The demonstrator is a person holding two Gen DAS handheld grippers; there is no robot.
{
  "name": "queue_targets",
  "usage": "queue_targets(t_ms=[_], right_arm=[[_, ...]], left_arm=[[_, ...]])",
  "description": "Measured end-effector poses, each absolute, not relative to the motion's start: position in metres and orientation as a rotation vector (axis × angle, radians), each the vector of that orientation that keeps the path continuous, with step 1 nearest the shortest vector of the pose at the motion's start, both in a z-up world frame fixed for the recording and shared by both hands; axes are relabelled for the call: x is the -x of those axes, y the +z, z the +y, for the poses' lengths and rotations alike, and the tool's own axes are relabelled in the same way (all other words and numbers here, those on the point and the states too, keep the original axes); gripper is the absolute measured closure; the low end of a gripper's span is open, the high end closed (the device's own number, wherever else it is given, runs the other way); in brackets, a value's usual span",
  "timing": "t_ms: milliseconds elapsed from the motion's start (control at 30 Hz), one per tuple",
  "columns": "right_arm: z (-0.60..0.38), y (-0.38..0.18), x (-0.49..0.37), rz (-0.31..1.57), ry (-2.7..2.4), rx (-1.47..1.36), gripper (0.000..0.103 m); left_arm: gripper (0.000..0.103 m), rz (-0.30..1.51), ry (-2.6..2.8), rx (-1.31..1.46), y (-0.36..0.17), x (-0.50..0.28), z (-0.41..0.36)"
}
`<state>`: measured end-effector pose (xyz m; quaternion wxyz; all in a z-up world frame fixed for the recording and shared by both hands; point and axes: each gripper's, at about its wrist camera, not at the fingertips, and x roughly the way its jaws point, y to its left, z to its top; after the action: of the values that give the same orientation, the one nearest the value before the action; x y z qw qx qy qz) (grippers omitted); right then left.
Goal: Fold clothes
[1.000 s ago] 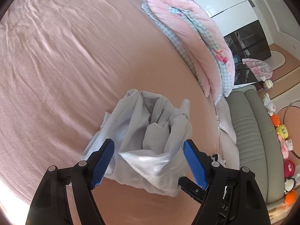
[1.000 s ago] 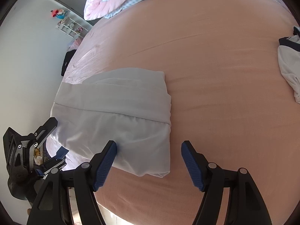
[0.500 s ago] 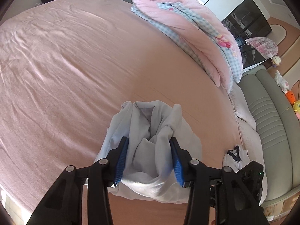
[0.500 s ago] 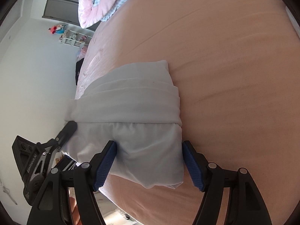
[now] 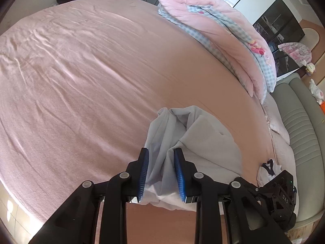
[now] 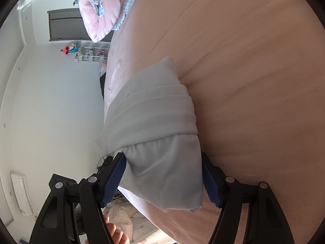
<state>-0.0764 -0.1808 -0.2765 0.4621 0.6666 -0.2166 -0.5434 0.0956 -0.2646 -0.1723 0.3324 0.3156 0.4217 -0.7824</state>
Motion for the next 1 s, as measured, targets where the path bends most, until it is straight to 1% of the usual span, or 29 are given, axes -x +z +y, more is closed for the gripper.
queue_targets(t_ms=[133,267,333,400,500,567,600,633,667,733,767,800,833,1000], right_arm=[[-0.189,-0.275,0.073,-0.486,-1.354,-1.622,0.032],[-0.191,-0.279,0.078,-0.501,-1.334,-1.618,0.032],[-0.189,-0.280,0.080,-0.508,-1.320,-1.612,0.032],[-0.191,-0.280,0.080,-0.504,-1.311,-1.604,0.032],[-0.196,-0.279,0.080,-0.496,-1.311,-1.597,0.032],[-0.194,-0.279,0.080,-0.500,-1.309,-1.600,0.032],[-0.193,-0.280,0.081,-0.506,-1.307,-1.603,0.032],[-0.194,-0.280,0.082,-0.513,-1.305,-1.608,0.032],[-0.195,-0.281,0.083,-0.520,-1.302,-1.615,0.032],[-0.195,-0.282,0.084,-0.530,-1.296,-1.633,0.032],[-0.194,-0.283,0.085,-0.541,-1.289,-1.640,0.032],[-0.194,-0.285,0.086,-0.552,-1.281,-1.647,0.032],[-0.194,-0.286,0.087,-0.564,-1.274,-1.655,0.032],[-0.194,-0.291,0.091,-0.619,-1.235,-1.691,0.032]], left_arm=[[0.080,1.175,-2.021,-0.832,-0.188,-0.100,-0.269],[0.079,1.103,-2.031,-0.856,-0.195,-0.097,-0.266],[0.077,1.063,-2.029,-0.878,-0.201,-0.095,-0.265],[0.076,1.089,-2.011,-0.877,-0.206,-0.097,-0.266],[0.068,1.148,-1.976,-0.879,-0.210,-0.102,-0.270],[0.062,1.232,-1.956,-0.876,-0.209,-0.108,-0.274],[0.055,1.292,-1.945,-0.865,-0.208,-0.113,-0.277],[0.043,1.351,-1.933,-0.855,-0.207,-0.118,-0.279],[0.037,1.426,-1.928,-0.823,-0.206,-0.124,-0.281],[0.030,1.572,-1.930,-0.747,-0.204,-0.139,-0.282],[0.028,1.618,-1.943,-0.714,-0.203,-0.145,-0.281],[0.024,1.639,-1.949,-0.697,-0.202,-0.149,-0.278],[0.021,1.654,-1.954,-0.684,-0.200,-0.153,-0.276],[0.020,1.734,-1.991,-0.697,-0.209,-0.153,-0.260]])
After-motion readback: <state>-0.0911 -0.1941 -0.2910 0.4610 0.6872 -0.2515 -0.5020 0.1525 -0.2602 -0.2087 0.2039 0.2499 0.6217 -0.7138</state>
